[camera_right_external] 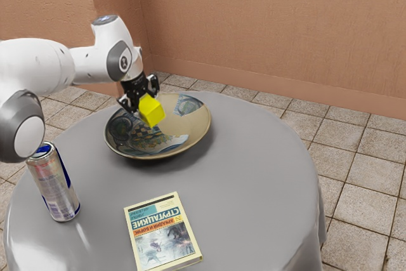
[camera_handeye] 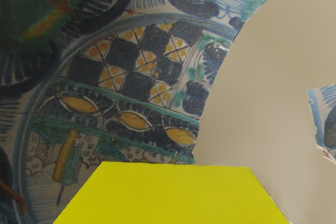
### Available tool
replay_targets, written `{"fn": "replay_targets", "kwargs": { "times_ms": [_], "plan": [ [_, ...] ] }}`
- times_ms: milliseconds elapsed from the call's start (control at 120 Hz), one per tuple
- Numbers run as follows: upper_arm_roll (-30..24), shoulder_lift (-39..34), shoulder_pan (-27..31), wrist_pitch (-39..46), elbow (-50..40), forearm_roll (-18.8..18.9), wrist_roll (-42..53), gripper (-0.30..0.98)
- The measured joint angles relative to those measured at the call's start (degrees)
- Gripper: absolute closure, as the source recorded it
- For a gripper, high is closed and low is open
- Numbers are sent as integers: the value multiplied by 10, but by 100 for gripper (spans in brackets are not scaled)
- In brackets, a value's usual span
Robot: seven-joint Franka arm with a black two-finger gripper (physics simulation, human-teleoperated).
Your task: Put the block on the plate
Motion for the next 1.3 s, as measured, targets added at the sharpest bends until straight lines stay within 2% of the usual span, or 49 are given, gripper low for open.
{"fn": "replay_targets", "kwargs": {
  "times_ms": [583,833,1100,1300],
  "plan": [
    [-30,71,38,55,21,-28,-4,31],
    [-34,73,39,75,20,-37,-3,13],
    [-40,29,36,78,13,-39,-4,4],
    [-45,-32,35,25,-5,-16,-1,1]
  ]
}}
